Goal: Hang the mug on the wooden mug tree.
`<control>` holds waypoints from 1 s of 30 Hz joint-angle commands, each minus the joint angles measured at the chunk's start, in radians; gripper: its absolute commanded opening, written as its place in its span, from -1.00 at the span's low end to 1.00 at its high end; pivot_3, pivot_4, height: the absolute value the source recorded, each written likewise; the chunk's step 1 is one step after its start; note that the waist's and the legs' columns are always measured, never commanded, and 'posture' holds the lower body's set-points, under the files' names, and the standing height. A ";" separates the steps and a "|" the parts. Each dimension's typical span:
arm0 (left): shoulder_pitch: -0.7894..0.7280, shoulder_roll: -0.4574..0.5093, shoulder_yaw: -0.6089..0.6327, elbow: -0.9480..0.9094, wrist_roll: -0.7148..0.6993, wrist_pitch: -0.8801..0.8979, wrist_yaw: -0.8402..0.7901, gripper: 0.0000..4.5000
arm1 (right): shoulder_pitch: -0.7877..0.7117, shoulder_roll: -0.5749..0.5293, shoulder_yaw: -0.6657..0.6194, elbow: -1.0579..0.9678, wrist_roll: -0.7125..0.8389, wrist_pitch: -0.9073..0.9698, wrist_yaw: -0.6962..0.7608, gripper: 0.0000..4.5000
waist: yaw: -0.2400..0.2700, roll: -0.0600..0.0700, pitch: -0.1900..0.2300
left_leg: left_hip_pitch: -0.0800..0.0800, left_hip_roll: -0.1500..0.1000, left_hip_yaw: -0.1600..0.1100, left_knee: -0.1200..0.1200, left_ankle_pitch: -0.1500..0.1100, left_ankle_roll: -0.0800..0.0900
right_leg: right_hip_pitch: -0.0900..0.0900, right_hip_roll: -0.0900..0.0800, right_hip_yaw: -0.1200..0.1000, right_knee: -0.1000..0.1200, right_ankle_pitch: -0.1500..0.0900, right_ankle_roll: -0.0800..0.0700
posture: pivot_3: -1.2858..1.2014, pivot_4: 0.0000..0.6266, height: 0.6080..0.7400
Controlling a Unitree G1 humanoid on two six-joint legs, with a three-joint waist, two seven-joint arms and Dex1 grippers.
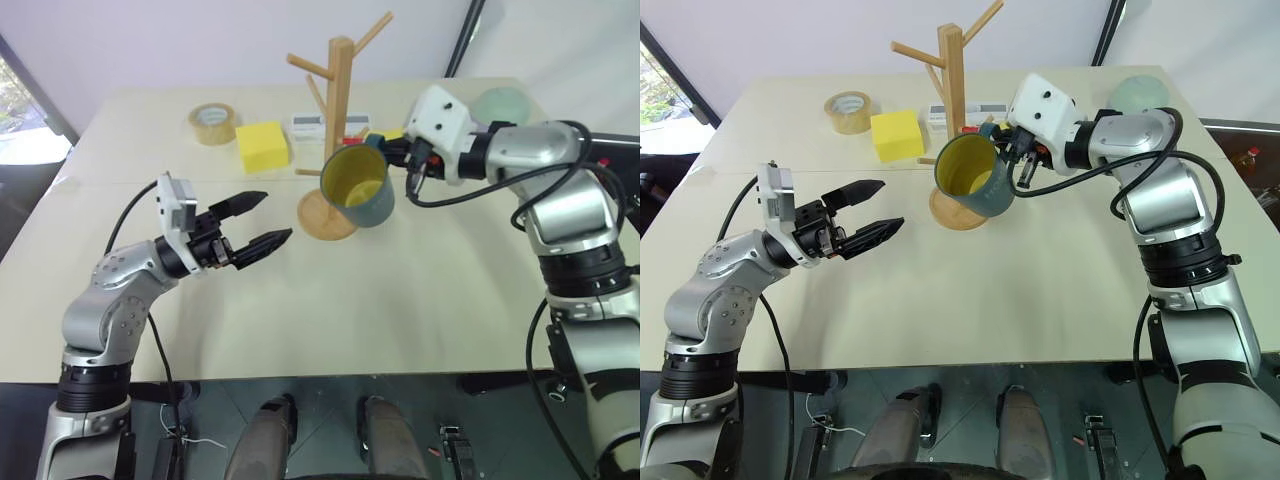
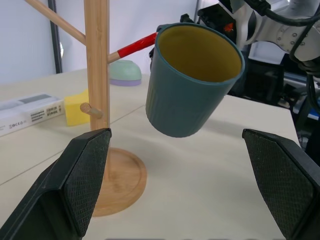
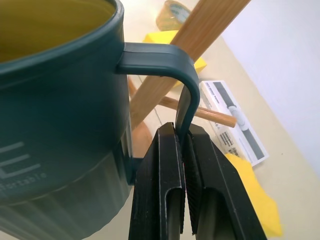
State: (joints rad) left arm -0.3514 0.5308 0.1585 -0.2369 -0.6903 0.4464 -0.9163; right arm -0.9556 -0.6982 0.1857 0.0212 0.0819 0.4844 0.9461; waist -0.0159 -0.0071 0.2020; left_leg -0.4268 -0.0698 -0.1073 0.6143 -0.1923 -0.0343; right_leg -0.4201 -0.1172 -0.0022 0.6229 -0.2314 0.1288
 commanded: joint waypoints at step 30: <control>-0.014 -0.010 0.015 -0.025 -0.018 -0.008 0.010 1.00 | -0.067 0.029 0.007 -0.050 -0.061 0.127 -0.066 -0.17 | 0.000 0.000 0.000 | 0.000 0.000 0.000 0.001 0.002 -0.003 | -0.003 0.000 0.001 0.007 0.000 0.000 | 0.03 -0.52 1.00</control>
State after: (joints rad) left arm -0.3577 0.5189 0.1585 -0.2369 -0.6902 0.4468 -0.9107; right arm -1.0097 -0.6522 0.2253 0.0164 0.0179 0.6283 0.8752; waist -0.0163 -0.0072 0.2020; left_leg -0.4264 -0.0699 -0.1073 0.6155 -0.1904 -0.0367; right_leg -0.4232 -0.1171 -0.0014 0.6303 -0.2314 0.1286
